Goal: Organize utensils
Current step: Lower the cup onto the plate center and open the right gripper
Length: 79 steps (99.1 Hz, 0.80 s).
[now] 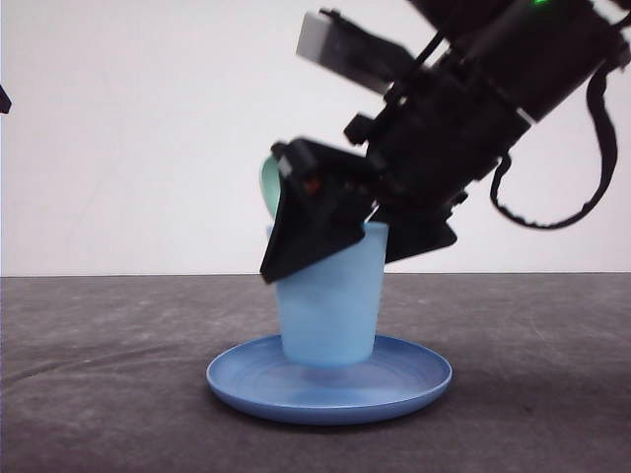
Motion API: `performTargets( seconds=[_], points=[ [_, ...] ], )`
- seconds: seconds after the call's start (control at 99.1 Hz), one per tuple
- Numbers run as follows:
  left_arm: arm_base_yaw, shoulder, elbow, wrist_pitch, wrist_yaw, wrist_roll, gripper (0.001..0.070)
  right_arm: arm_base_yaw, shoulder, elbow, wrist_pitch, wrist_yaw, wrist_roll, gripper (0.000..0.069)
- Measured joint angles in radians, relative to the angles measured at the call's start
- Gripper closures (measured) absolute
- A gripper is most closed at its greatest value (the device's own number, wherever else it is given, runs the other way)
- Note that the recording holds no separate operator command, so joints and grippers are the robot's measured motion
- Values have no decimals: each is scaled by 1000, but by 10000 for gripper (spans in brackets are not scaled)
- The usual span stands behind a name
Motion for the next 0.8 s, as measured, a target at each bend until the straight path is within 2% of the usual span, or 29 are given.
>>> performTargets(
  seconds=[0.313, 0.393, 0.595, 0.797],
  points=[
    [0, 0, 0, 0, 0, 0, 480, 0, 29, 2, 17, 5, 16, 210],
    [0, 0, 0, 0, 0, 0, 481, 0, 30, 2, 18, -2, 16, 170],
    [0, 0, 0, 0, 0, 0, 480, 0, 32, 2, 3, -3, 28, 16],
    [0, 0, 0, 0, 0, 0, 480, 0, -10, 2, -129, -1, 39, 11]
  ],
)
